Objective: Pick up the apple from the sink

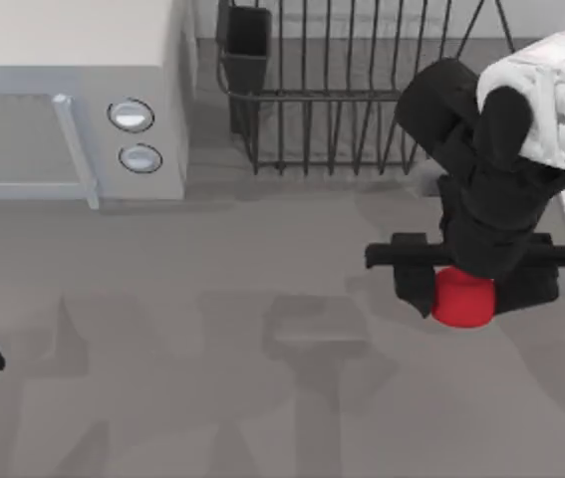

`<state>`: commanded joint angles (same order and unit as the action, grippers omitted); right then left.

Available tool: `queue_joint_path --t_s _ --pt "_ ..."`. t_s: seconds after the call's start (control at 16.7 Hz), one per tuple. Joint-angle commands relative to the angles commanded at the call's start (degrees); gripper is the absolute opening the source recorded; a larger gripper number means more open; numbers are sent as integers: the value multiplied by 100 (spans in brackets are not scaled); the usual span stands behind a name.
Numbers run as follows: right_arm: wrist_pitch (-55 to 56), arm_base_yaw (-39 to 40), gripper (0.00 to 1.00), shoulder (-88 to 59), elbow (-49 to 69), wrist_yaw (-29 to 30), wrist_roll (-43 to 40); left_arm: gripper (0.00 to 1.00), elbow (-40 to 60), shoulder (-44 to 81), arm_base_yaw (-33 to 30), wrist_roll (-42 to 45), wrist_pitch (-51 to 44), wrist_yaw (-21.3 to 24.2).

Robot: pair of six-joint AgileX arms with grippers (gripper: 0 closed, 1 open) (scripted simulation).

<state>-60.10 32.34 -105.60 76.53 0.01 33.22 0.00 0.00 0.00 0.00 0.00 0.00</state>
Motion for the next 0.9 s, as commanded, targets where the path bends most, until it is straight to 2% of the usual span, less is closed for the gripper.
queue_joint_path --t_s 0.18,0.42,0.9 --pt "510 15 0 -101 -478 3 10 100 0 0 0 0 0 0" --pt "562 17 0 -116 -529 3 12 100 0 0 0 0 0 0" --pt "562 17 60 -116 -529 3 12 100 0 0 0 0 0 0"
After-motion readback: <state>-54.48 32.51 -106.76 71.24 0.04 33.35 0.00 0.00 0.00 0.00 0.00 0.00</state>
